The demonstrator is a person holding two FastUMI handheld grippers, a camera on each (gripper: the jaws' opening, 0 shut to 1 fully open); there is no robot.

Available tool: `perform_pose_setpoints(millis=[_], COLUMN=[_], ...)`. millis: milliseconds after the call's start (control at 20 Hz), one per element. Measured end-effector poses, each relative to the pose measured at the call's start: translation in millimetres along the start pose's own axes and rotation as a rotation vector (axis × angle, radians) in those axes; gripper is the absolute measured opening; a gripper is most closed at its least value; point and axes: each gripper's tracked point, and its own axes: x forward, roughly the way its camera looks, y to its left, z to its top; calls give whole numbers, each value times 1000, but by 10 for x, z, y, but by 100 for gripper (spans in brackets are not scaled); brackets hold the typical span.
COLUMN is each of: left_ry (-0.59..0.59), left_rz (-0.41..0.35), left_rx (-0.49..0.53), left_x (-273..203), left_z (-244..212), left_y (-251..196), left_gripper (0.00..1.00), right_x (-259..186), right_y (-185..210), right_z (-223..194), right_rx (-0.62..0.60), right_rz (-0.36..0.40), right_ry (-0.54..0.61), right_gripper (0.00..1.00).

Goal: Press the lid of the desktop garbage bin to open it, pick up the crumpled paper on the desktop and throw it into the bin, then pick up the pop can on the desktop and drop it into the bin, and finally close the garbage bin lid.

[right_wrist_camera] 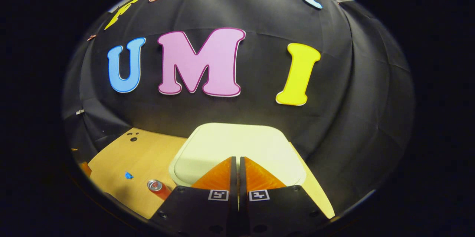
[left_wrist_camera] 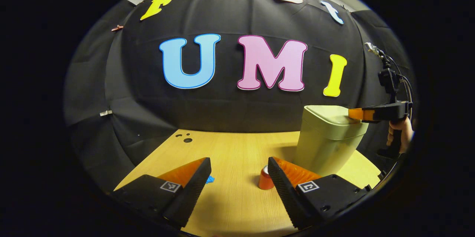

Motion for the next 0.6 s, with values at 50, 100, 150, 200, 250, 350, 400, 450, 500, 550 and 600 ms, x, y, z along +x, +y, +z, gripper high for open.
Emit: perform_pose_setpoints(millis=[50,100,150,200,250,350,400,450,500,550,600], left_ry=[3,7,11,18,24,28,28,27,23,22,19], left_rz=[2,2,1,-2,-4,-9,-13,-17,-18,-17,-16], left_rx=[0,-1,-3,-5,-6,-3,-1,0,0,-2,-8], left_x=[-15,-26,-33,-45,-61,-91,-100,-117,-132,-136,-160], left_z=[-19,-29,-51,-61,-91,-108,-107,-110,-103,-104,-79], left_y=[1,8,1,-2,-2,-22,-24,-28,-28,-10,9], left_gripper=[98,98,98,98,98,98,98,98,98,98,98], right_x=[19,10,17,16,17,9,30,23,15,14,4], right_y=[-1,-7,-7,-5,-2,6,4,0,-6,-16,-22], right_z=[-53,-26,-49,-54,-71,-78,-82,-77,-48,8,48], right_rx=[3,19,37,44,43,30,8,-3,4,15,27], right_rz=[1,-3,-5,-4,-3,-8,-7,-7,-8,-10,-12], right_ry=[16,11,22,23,22,8,12,11,4,-11,-16], right_gripper=[5,5,5,6,6,6,6,5,6,5,5])
